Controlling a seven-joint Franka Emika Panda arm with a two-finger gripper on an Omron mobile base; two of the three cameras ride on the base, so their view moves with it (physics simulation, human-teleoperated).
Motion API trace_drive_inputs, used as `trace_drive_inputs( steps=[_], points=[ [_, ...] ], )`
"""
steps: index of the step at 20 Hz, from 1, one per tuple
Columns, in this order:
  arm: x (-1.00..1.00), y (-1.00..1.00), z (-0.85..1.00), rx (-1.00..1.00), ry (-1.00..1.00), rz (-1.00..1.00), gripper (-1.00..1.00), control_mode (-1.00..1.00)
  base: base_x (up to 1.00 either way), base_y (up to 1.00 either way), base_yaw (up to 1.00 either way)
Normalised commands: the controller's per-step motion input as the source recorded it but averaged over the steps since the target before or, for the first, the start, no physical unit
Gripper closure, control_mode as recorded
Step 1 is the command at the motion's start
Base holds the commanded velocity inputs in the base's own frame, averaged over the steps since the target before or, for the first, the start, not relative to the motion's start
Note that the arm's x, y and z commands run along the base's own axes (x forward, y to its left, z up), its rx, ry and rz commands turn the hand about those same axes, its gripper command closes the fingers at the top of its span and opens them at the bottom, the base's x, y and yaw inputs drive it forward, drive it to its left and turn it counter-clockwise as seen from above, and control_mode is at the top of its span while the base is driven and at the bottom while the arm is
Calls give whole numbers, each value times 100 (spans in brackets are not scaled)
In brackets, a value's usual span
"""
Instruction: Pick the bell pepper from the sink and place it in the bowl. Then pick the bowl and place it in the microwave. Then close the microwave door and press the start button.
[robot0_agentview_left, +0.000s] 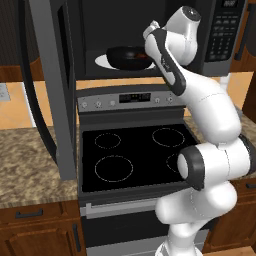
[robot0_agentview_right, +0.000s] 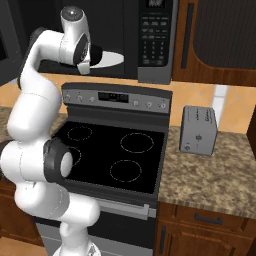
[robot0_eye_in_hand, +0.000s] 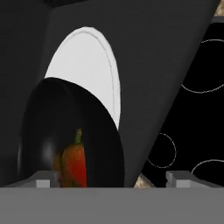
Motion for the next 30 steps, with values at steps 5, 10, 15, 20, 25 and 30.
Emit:
trace_drive_inputs(
  steps=[5,10,15,20,25,30],
  points=[
    [-82,0,-11,0,-15,1,-100,-100,0,0,0],
    [-57,0,-49,-14,-7,3,-100,-100,0,0,0],
    [-9,5,-91,-48,0,0,-100,-100,0,0,0],
    [-10,34,-72,-46,0,-6,-100,-100,0,0,0],
    [-2,70,-21,-42,-6,-23,-100,-100,0,0,0],
    [0,73,-15,-40,-13,-23,-100,-100,0,0,0]
  ],
)
